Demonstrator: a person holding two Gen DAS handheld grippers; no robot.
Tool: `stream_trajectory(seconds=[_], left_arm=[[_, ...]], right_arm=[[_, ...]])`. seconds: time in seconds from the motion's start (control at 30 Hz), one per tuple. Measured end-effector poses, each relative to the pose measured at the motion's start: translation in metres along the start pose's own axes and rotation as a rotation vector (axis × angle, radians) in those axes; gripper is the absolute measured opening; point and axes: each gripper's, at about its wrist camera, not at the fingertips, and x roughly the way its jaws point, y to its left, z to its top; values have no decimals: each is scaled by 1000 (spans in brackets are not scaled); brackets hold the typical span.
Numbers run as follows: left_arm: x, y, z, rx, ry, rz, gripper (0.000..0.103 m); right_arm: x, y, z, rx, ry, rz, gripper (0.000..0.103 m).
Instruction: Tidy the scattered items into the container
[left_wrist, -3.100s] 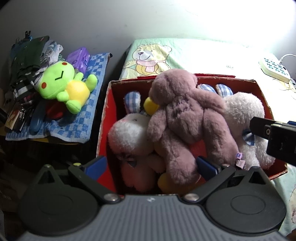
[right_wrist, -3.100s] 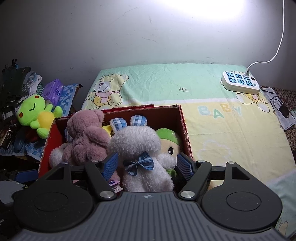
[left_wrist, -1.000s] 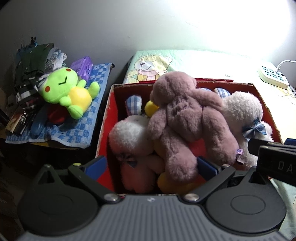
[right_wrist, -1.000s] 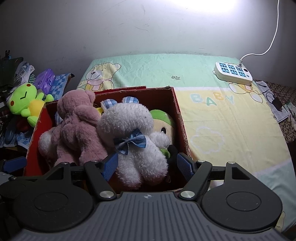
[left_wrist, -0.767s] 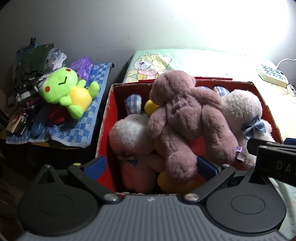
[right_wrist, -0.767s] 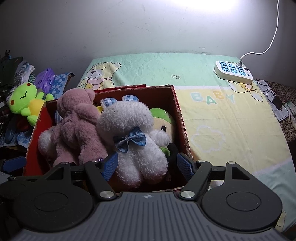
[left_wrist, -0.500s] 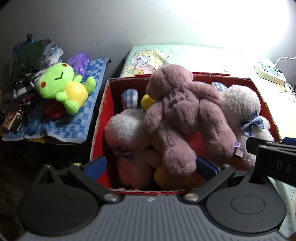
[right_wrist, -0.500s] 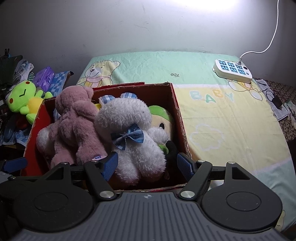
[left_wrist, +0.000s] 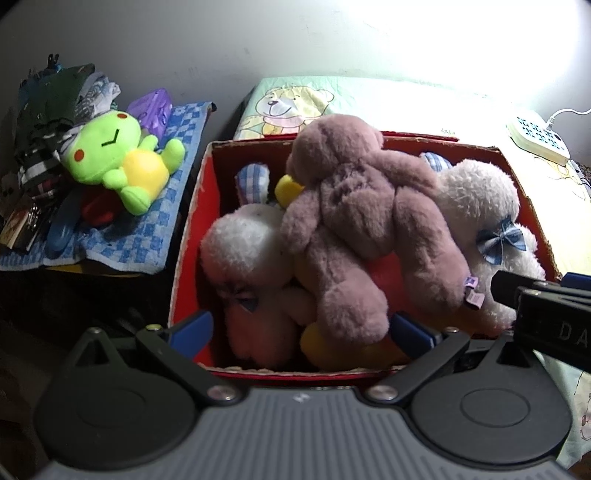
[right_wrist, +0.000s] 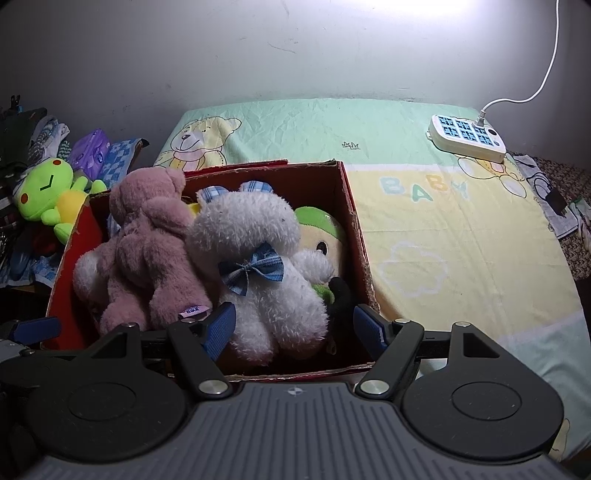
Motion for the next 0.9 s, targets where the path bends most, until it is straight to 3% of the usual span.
stream_trajectory(seconds=[0.9], left_arm=[[-6, -2, 5, 0, -34, 13, 102]], right_arm=[[-1, -1, 5, 14, -18, 22, 73]])
